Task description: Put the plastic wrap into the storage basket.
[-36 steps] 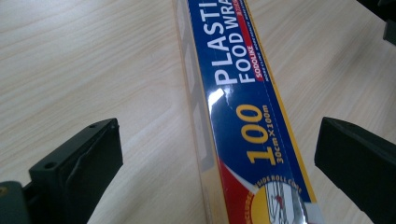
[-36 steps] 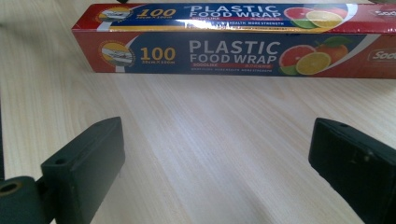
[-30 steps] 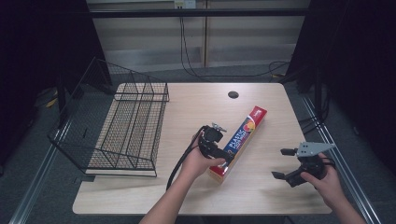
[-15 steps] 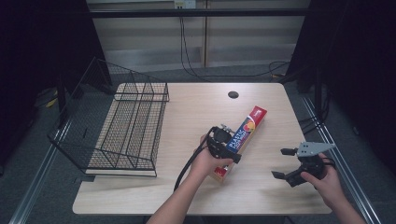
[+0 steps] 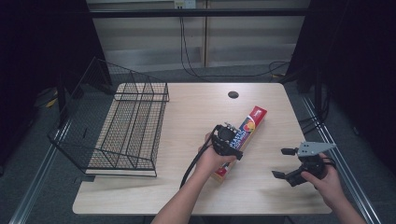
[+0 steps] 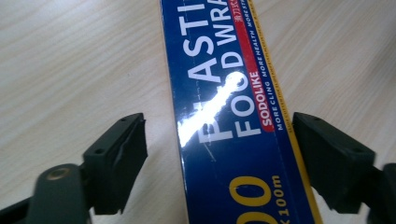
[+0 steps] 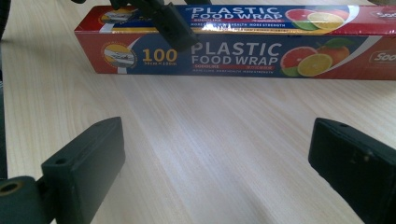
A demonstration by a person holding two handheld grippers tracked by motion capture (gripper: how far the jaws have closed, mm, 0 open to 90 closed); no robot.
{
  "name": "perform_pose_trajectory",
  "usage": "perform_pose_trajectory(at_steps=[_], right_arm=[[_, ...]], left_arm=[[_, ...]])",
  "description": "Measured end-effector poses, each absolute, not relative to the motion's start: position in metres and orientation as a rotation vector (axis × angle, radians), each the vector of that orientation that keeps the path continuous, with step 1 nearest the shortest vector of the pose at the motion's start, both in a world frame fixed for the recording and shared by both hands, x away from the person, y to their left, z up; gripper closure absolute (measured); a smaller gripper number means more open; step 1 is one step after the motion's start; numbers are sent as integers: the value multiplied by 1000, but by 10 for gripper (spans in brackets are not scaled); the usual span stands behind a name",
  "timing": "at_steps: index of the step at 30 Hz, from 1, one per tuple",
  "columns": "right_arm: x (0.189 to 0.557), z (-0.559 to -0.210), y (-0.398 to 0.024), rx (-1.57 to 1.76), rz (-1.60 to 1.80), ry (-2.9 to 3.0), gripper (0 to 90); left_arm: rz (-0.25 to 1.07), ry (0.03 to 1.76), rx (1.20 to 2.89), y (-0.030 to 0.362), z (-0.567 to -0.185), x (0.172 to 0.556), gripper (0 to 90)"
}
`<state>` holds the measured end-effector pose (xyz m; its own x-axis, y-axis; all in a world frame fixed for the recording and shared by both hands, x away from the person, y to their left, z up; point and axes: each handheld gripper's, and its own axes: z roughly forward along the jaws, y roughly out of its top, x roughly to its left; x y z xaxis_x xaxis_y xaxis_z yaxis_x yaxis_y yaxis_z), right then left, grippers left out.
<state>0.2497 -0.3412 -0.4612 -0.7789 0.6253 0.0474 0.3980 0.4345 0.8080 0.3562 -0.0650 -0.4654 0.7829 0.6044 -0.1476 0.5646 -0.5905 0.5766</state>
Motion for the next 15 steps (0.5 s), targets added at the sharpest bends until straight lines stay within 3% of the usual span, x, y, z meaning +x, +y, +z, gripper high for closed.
perform_pose_trajectory(at_steps=[6, 15], right_arm=[[249, -460, -340, 859, 1270, 2431, 36], [247, -460, -342, 862, 1269, 2428, 37]], left_arm=[[44, 857, 2362, -67, -465, 355, 327], [17, 911, 2391, -51, -460, 356, 378]])
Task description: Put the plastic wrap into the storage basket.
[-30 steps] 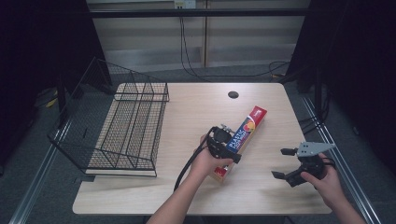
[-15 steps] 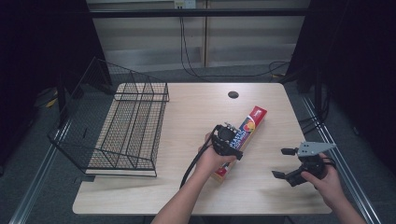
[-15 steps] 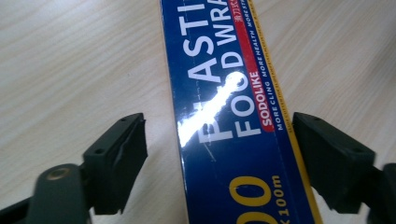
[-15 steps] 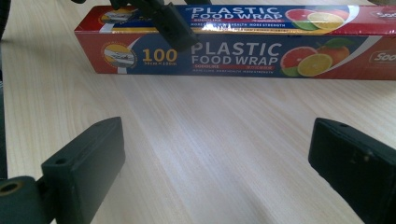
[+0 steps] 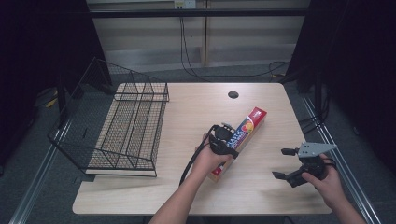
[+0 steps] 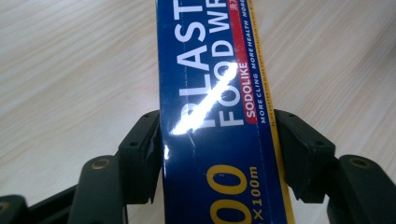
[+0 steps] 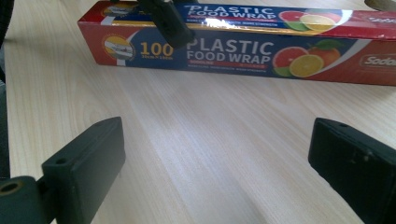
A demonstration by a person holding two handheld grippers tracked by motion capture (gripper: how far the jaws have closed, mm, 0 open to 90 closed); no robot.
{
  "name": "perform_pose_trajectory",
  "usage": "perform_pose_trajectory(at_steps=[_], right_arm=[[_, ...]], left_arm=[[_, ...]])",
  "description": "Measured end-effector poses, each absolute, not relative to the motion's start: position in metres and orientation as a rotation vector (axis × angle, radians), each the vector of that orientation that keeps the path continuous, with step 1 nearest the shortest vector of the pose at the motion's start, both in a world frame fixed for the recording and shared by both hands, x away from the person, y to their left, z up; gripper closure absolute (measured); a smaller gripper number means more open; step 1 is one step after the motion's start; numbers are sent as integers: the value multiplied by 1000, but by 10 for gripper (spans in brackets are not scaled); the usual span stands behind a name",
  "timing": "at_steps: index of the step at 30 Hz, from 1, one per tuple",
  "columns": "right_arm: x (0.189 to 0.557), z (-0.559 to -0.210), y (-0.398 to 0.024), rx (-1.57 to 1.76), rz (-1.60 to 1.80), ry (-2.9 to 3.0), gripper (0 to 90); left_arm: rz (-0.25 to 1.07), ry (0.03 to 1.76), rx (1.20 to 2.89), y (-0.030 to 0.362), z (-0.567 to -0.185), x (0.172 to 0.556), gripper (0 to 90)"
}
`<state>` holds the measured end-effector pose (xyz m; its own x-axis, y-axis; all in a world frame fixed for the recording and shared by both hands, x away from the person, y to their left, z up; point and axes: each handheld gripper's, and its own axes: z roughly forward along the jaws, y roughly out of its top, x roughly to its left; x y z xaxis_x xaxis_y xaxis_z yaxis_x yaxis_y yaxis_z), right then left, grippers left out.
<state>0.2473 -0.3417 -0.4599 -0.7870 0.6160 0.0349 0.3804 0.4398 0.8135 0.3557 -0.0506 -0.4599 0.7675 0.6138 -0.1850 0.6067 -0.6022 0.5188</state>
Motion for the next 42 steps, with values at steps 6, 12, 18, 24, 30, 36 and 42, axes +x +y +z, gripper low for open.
perform_pose_trajectory(at_steps=[6, 12, 18, 24, 30, 36, 42], right_arm=[[247, -460, -342, 869, 1272, 2428, 37], [247, -459, -340, 865, 1272, 2422, 37], [248, -460, -340, 856, 1270, 2437, 37], [248, -460, -341, 855, 1271, 2433, 37], [248, -460, -341, 852, 1272, 2432, 37], [247, -459, -340, 840, 1271, 2437, 39], [247, -459, -340, 842, 1267, 2438, 41]], left_arm=[[15, 896, 2439, -26, -456, 349, 396], [9, 898, 2449, -28, -454, 350, 361], [4, 897, 2439, -44, -450, 363, 304], [23, 893, 2453, -58, -452, 371, 287], [57, 917, 2463, -68, -458, 376, 297], [50, 962, 2444, -71, -461, 379, 387], [32, 955, 2504, -73, -456, 382, 438]])
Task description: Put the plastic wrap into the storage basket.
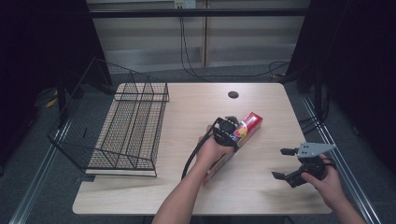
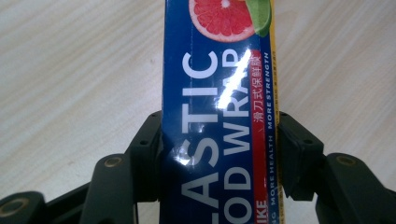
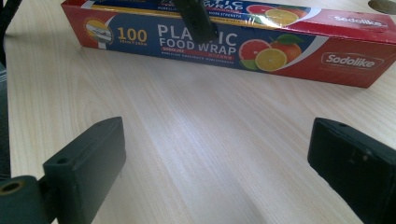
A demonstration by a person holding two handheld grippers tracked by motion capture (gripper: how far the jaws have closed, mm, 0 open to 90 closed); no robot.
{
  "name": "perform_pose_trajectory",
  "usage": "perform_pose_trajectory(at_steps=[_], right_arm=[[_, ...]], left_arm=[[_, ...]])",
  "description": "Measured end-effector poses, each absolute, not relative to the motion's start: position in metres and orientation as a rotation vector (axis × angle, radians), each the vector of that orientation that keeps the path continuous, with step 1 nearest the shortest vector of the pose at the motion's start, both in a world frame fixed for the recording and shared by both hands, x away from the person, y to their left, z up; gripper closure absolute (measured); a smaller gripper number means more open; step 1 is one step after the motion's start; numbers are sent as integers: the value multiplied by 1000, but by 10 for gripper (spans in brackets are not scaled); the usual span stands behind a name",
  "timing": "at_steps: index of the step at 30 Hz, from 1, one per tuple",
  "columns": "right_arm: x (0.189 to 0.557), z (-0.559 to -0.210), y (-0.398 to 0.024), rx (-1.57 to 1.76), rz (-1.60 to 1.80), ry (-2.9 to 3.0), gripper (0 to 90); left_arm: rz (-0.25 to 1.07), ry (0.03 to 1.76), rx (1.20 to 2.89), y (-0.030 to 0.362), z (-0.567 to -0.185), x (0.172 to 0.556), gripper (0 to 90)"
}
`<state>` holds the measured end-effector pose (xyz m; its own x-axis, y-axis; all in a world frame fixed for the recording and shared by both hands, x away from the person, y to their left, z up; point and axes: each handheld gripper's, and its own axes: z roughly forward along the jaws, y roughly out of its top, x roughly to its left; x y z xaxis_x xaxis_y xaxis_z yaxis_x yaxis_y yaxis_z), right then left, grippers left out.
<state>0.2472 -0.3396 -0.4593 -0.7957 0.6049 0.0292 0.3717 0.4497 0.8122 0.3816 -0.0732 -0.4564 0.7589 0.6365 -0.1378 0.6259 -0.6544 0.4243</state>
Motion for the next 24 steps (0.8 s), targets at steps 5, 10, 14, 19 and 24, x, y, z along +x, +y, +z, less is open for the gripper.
perform_pose_trajectory(at_steps=[5, 10, 14, 19, 24], right_arm=[[247, -459, -341, 845, 1269, 2434, 41], [247, -459, -341, 838, 1269, 2435, 41], [247, -457, -341, 833, 1274, 2428, 41], [248, -458, -342, 838, 1273, 2426, 41], [247, -457, -342, 842, 1279, 2417, 41]], left_arm=[[-10, 983, 2518, -65, -446, 380, 444], [-20, 1003, 2526, -56, -436, 382, 444], [-14, 1023, 2518, -46, -423, 385, 444], [-9, 1064, 2498, -35, -407, 389, 444], [0, 1099, 2490, -22, -393, 395, 444]])
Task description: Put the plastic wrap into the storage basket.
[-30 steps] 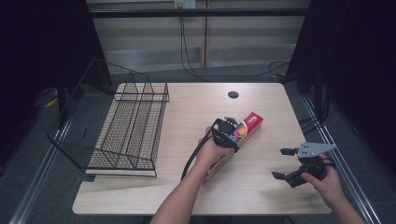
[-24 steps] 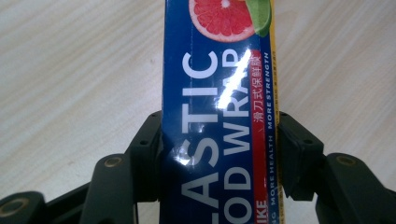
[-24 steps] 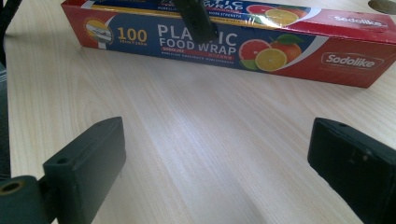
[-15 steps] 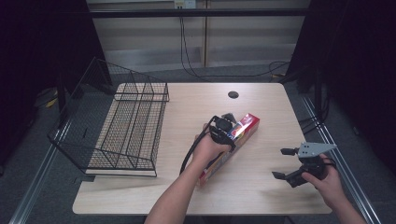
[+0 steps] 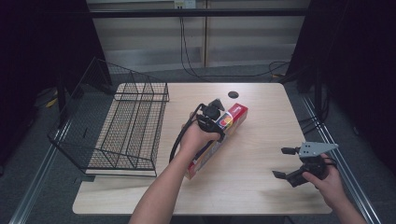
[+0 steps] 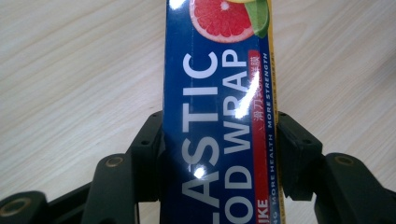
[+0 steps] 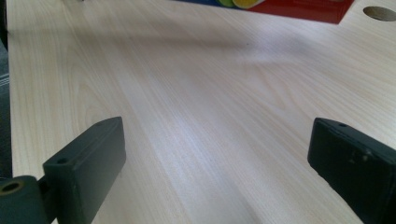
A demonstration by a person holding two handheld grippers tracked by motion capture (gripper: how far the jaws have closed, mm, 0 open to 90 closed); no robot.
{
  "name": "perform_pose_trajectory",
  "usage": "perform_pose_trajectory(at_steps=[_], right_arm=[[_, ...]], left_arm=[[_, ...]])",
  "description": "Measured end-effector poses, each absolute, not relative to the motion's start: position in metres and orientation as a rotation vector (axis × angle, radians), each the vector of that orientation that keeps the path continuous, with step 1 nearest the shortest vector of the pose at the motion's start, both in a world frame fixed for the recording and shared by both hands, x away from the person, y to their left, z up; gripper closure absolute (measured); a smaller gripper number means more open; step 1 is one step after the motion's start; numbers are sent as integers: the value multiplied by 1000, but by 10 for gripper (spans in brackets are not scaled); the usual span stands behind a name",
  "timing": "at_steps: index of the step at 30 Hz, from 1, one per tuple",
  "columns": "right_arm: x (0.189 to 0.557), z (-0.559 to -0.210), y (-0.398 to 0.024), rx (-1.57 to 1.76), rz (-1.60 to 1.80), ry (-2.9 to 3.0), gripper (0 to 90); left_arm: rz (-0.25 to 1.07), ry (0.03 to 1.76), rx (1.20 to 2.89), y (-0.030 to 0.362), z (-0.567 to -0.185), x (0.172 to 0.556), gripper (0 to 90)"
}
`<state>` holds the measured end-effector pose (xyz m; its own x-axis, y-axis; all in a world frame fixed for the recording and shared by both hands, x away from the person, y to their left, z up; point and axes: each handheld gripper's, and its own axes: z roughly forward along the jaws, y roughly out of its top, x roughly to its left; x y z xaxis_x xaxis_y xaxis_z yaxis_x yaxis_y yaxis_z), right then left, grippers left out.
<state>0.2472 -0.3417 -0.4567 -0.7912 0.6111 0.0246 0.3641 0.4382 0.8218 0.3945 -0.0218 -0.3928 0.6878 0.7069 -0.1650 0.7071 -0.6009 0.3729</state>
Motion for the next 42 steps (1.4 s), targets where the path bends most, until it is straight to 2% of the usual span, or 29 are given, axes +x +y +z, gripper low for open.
perform_pose_trajectory(at_steps=[42], right_arm=[[247, -457, -341, 835, 1275, 2423, 41]], left_arm=[[107, 1334, 2379, 49, -314, 416, 443]])
